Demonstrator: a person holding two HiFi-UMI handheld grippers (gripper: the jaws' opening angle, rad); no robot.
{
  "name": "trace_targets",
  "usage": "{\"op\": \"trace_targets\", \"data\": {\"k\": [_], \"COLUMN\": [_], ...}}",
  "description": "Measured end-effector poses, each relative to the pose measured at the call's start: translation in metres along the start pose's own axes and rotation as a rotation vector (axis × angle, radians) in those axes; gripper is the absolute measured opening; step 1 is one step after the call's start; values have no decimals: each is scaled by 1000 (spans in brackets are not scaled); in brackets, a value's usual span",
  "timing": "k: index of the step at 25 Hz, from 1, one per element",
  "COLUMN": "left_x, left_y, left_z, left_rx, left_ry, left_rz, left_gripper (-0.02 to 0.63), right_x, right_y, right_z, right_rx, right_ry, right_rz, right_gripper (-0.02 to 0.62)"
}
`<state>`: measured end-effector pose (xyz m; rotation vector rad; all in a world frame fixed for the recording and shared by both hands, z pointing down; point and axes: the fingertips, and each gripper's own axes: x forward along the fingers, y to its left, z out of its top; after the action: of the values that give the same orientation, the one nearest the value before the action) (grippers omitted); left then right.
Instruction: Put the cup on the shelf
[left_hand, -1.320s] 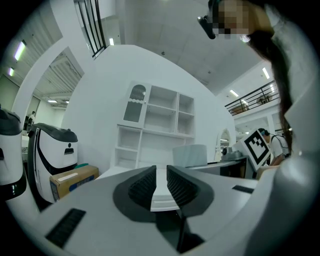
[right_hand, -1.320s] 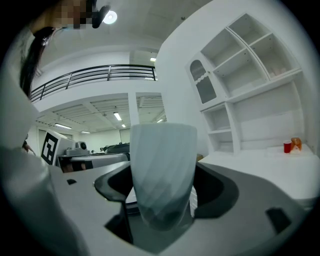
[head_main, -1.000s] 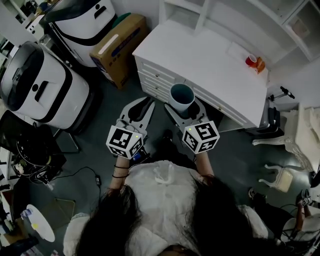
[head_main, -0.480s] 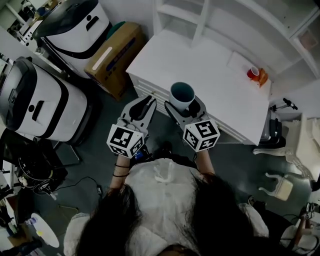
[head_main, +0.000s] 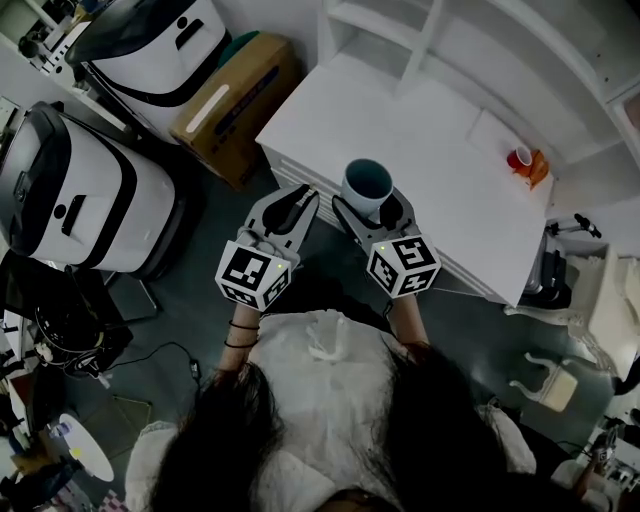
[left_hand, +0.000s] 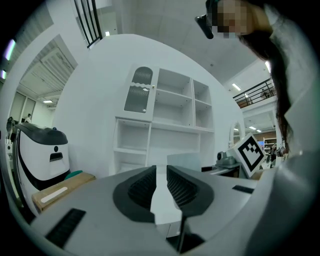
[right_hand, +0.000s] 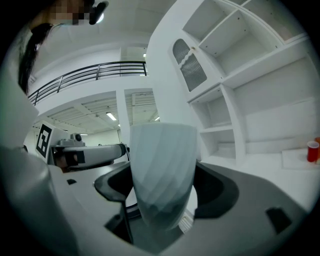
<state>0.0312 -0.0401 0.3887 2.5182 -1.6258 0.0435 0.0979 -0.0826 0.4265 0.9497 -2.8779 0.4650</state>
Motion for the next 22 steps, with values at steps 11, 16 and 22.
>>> {"op": "trace_targets", "data": {"k": [11,16,22], "left_x": [50,92,137], "left_y": [72,123,162], "left_z": [-7,0,8], "left_rx": [-11,-9,0], "left_ry": [38,47,62], "left_rz": [-92,-154,-228], "left_gripper": [75,75,75], "right_x": [70,121,170], "right_y": [-39,-67,-106], "right_z": [0,8,19], "right_rx": [51,54,66], "right_ry": [3,7,-4], "right_rz": [-107,-175,-253], "right_gripper": [339,339,339]}}
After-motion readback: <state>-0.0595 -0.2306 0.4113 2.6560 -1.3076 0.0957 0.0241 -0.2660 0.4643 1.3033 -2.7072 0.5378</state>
